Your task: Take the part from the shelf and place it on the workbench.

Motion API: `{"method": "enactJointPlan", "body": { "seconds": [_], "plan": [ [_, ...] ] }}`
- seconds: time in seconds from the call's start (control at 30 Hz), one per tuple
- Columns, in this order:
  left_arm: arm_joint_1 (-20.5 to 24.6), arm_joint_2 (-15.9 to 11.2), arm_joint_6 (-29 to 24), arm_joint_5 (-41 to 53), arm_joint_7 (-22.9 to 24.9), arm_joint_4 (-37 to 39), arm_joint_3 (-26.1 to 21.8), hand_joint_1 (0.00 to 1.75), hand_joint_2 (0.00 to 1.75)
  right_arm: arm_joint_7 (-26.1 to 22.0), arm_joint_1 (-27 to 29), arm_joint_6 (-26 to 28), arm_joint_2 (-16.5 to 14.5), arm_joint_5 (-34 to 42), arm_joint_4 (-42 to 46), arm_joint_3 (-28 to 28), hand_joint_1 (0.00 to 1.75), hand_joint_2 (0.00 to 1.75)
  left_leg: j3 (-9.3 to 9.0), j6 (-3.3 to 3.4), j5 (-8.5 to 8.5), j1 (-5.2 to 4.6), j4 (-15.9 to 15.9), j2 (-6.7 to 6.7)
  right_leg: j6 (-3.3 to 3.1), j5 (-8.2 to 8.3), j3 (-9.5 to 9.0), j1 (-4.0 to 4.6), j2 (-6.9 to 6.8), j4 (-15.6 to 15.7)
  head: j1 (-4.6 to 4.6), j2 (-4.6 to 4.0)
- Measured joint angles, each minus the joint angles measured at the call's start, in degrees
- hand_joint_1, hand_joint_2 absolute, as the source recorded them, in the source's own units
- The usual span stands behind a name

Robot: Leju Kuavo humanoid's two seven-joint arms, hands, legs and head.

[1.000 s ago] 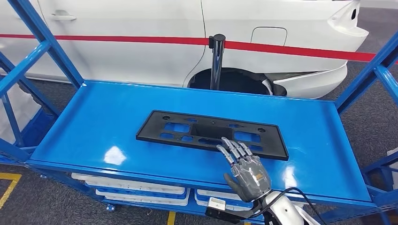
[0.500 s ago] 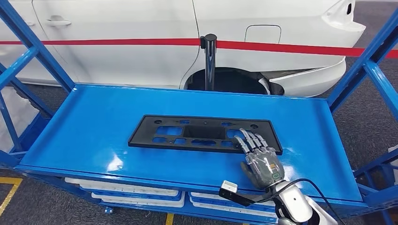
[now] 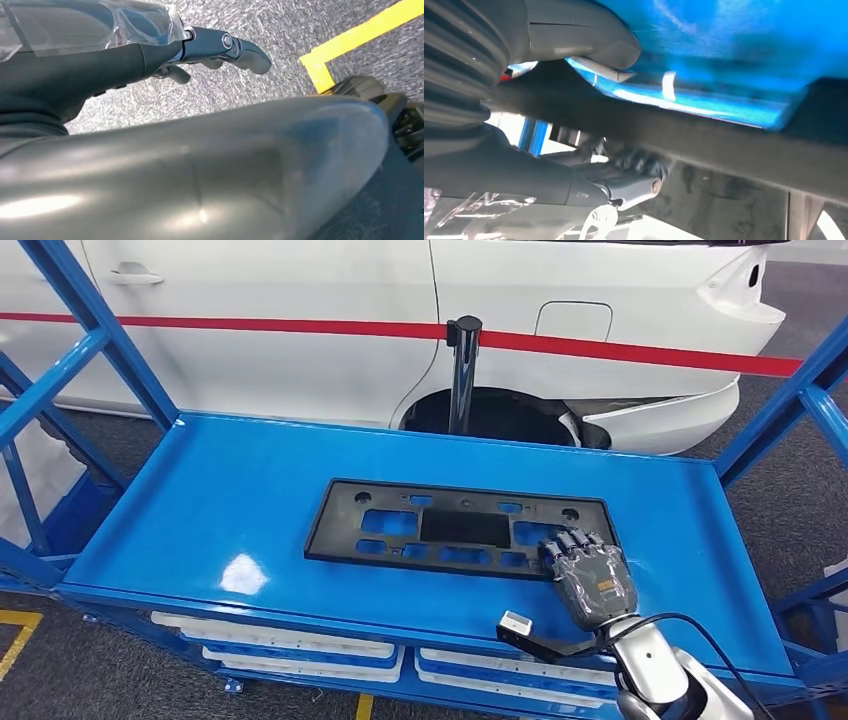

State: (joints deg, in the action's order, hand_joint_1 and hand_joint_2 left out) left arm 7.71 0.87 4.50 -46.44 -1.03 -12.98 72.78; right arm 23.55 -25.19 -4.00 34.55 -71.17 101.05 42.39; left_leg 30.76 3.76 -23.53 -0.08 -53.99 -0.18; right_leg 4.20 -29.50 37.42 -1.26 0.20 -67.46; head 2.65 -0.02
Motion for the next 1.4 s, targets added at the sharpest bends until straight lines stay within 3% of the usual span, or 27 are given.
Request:
{"method": "enactJointPlan", "body": {
  "seconds": [0.07,0.1,0.2,0.27,0.3,0.37,0.43,0.47,0.57,0.63,0.73,0.77,0.83,0.9,0.97,1.0,1.03,1.13,1.2,1.3,1.33,1.4],
  "plan": [
    [0.0,0.1,0.0,0.0,-0.1,0.0,0.0,0.00,0.00,-0.1,-0.3,-0.2,0.0,0.0,-0.1,0.0,1.75,1.75,-0.11,-0.37,-0.24,-0.09,-0.1,-0.10,-0.18,3.66,-3.94,0.00,-0.05,8.5,-0.01,0.00],
    [0.1,0.1,0.0,0.0,-0.1,0.0,0.0,0.00,0.00,-0.1,-0.5,-0.2,0.0,0.1,-0.2,0.0,1.75,1.75,-0.13,-0.62,-0.36,-0.21,-0.2,-0.11,-0.43,4.51,-5.15,0.05,-0.03,11.2,-0.01,0.00],
    [0.1,0.1,0.0,0.0,-0.1,0.0,0.0,0.00,0.00,-0.2,-0.8,-0.2,-0.1,0.6,-0.3,0.0,1.75,1.75,-0.12,-1.36,-0.51,-0.31,-0.2,-0.15,-1.51,4.78,-5.79,0.26,0.06,12.7,0.01,0.00],
    [0.1,0.1,0.0,0.0,-0.1,0.0,0.0,0.00,0.00,-0.2,-0.8,0.5,-0.1,2.1,-0.3,-0.2,1.75,1.75,0.59,-2.01,-1.82,-0.06,-2.0,-0.17,-2.29,4.97,-5.88,0.16,-0.11,12.9,0.04,0.00],
    [0.1,0.1,0.0,0.1,-0.1,0.0,0.0,0.00,0.00,-0.3,-0.9,1.2,-0.2,3.2,-0.3,-0.3,1.75,1.75,1.73,-2.34,-3.41,0.07,-4.6,-0.15,-2.61,5.07,-5.89,0.05,-0.21,13.0,0.08,0.00],
    [0.1,0.1,0.0,0.2,0.0,0.0,0.0,0.00,0.00,-0.5,-0.8,3.1,-0.2,6.0,-0.3,-0.7,1.75,1.75,5.39,-2.87,-7.49,0.30,-12.9,-0.11,-2.92,5.09,-5.85,0.01,-0.30,13.0,0.15,0.00],
    [0.0,0.1,0.0,0.2,0.0,0.0,0.0,0.00,0.00,-0.7,-0.6,5.1,-0.3,8.6,-0.1,-1.2,1.75,1.75,7.89,-3.17,-9.12,0.55,-18.3,-0.11,-2.92,5.08,-5.86,-0.01,-0.28,12.9,0.15,0.00],
    [0.0,0.1,0.0,0.2,0.0,0.0,0.0,0.00,0.00,-0.8,-0.5,6.0,-0.4,9.8,0.0,-1.4,1.75,1.75,7.60,-3.25,-8.32,0.67,-17.7,-0.10,-2.89,5.08,-5.89,-0.05,-0.26,12.9,0.16,0.00],
    [0.0,0.1,0.0,0.2,-0.3,0.0,0.0,0.00,0.00,-1.0,-0.4,8.9,-0.6,13.9,1.1,-2.6,1.75,1.75,1.81,-3.30,-2.93,0.92,-5.8,-0.10,-2.45,5.01,-6.00,-0.13,-0.16,12.8,0.19,0.00],
    [0.1,0.1,0.0,0.2,-0.5,0.0,0.0,0.00,0.00,-1.7,-0.3,11.6,-0.9,20.3,2.4,-3.5,1.75,1.75,-0.25,-2.83,-1.34,0.75,-1.1,-0.14,-1.76,5.03,-5.93,0.00,-0.06,12.8,0.12,0.00],
    [0.0,0.1,0.0,0.2,-0.9,0.0,0.0,0.00,0.00,-4.4,-0.3,16.9,-1.5,37.9,5.7,-5.4,1.75,1.75,-0.13,-1.47,-0.87,0.34,-0.5,-0.13,-0.64,5.08,-5.78,-0.30,0.02,12.9,0.02,0.00],
    [0.0,0.1,0.0,0.2,-1.1,0.0,0.0,0.00,0.00,-5.3,-0.3,18.2,-1.7,43.1,6.8,-6.2,1.75,1.75,-0.15,-1.03,-0.67,0.35,-0.4,-0.10,-0.38,4.40,-5.41,-0.44,0.00,12.0,0.00,0.00],
    [0.1,0.1,0.0,0.0,-1.7,0.0,0.0,0.00,0.00,-7.4,-0.6,20.0,-2.1,51.1,9.0,-7.8,1.75,1.75,-0.15,-0.39,-0.38,0.44,-0.2,-0.05,-0.14,1.05,-3.04,-0.51,-0.06,6.5,-0.04,0.00],
    [0.0,0.1,0.0,-0.3,-2.3,0.0,0.0,0.00,0.00,-10.1,-0.9,21.1,-2.5,58.5,11.1,-9.4,1.75,1.75,-0.02,-0.12,-0.33,0.31,-0.2,-0.11,0.02,-2.72,0.67,-0.43,-0.07,-1.9,-0.07,0.00],
    [-0.1,0.1,0.0,-0.4,-2.8,0.0,0.0,0.00,0.00,-12.5,-1.0,21.6,-2.8,64.5,12.8,-10.5,1.75,1.75,-0.01,-0.06,-0.33,0.23,-0.2,-0.24,0.11,-3.61,2.52,-0.38,-0.06,-5.9,-0.08,0.00],
    [-0.1,0.1,0.0,-0.4,-3.0,0.0,0.0,0.00,0.00,-13.5,-1.1,21.7,-2.9,67.0,13.6,-10.8,1.75,1.75,-0.06,-0.07,-0.34,0.23,-0.2,-0.30,0.10,-2.71,2.15,-0.39,-0.07,-5.1,-0.09,0.00],
    [-0.1,0.1,0.0,-0.4,-3.2,0.0,-0.1,0.00,0.44,-14.3,-1.3,21.7,-3.0,69.2,14.4,-11.1,1.75,1.75,-0.14,-0.10,-0.38,0.25,-0.3,-0.35,0.05,-1.11,0.89,-0.40,-0.08,-2.5,-0.09,0.00],
    [0.0,0.1,0.0,-0.6,-3.9,0.0,-0.1,0.00,1.75,-17.0,-1.9,21.8,-3.6,76.7,17.2,-12.2,1.75,1.75,-0.33,-0.59,-0.68,0.06,-0.4,-0.39,-0.28,3.98,-4.70,-0.33,-0.18,9.4,-0.07,0.00],
    [0.0,0.1,0.0,-0.8,-4.5,0.0,-0.3,0.00,1.75,-19.0,-2.2,21.7,-4.3,81.1,18.8,-12.6,1.75,1.75,-0.24,-1.08,-0.78,-0.21,-0.4,-0.30,-0.77,4.47,-5.89,-0.13,-0.13,12.4,-0.05,0.00],
    [0.0,0.1,0.0,-0.9,-5.2,0.0,-0.5,0.00,1.75,-21.8,-2.0,20.9,-5.4,86.4,20.4,-12.6,1.75,1.75,0.15,-1.92,-1.41,-0.01,-1.0,-0.24,-1.79,4.64,-5.81,-0.17,-0.13,12.7,-0.02,0.00],
    [0.0,0.1,0.0,-0.9,-5.4,0.0,-0.5,0.00,1.75,-22.8,-1.8,20.6,-5.7,87.5,20.8,-12.6,1.75,1.75,0.95,-2.25,-2.58,0.11,-2.8,-0.22,-2.15,4.72,-5.83,-0.24,-0.18,12.8,0.02,0.00],
    [0.0,0.1,0.0,-0.4,-5.9,0.0,-0.5,0.00,1.75,-24.8,-0.9,19.9,-6.5,88.8,21.3,-12.6,1.75,1.75,4.29,-2.80,-6.39,0.26,-10.2,-0.19,-2.57,4.73,-5.82,-0.29,-0.26,12.8,0.09,0.00]
  ]
}}
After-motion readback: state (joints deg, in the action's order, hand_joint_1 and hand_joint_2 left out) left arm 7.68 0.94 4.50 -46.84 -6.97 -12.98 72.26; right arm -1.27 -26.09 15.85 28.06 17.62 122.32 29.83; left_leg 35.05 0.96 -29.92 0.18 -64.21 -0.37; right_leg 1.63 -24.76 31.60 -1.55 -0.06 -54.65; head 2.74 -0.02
